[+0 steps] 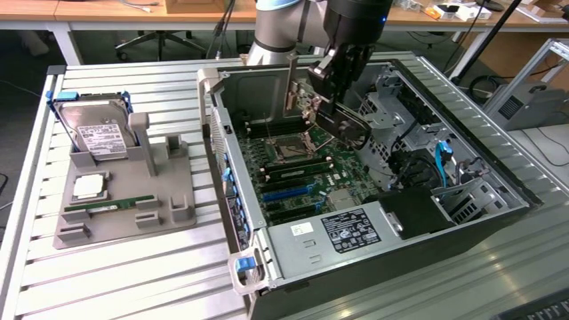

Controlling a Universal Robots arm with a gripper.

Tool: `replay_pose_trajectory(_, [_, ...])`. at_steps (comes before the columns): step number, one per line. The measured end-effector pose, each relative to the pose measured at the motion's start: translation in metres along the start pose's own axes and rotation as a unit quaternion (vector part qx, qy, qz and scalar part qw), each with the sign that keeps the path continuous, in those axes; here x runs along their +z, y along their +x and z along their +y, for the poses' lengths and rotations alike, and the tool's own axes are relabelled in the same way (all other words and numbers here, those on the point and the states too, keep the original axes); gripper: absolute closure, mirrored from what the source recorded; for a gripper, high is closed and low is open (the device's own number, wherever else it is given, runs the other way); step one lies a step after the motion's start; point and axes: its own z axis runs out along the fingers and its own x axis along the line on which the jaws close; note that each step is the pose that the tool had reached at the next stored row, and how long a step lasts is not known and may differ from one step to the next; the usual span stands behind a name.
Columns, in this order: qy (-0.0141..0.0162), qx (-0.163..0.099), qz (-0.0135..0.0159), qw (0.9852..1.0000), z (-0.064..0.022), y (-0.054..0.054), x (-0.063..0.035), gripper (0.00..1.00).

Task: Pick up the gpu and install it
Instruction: 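Insert the gpu into the slot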

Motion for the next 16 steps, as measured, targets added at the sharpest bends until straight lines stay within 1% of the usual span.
replay_pose_trajectory(6, [0.0,-0.019,-0.0008,0.9998,0.0,0.0,0.0002,0.73])
replay_pose_trajectory(16, [0.0,-0.05,-0.0021,0.9987,0.0,0.0,0.0007,0.73])
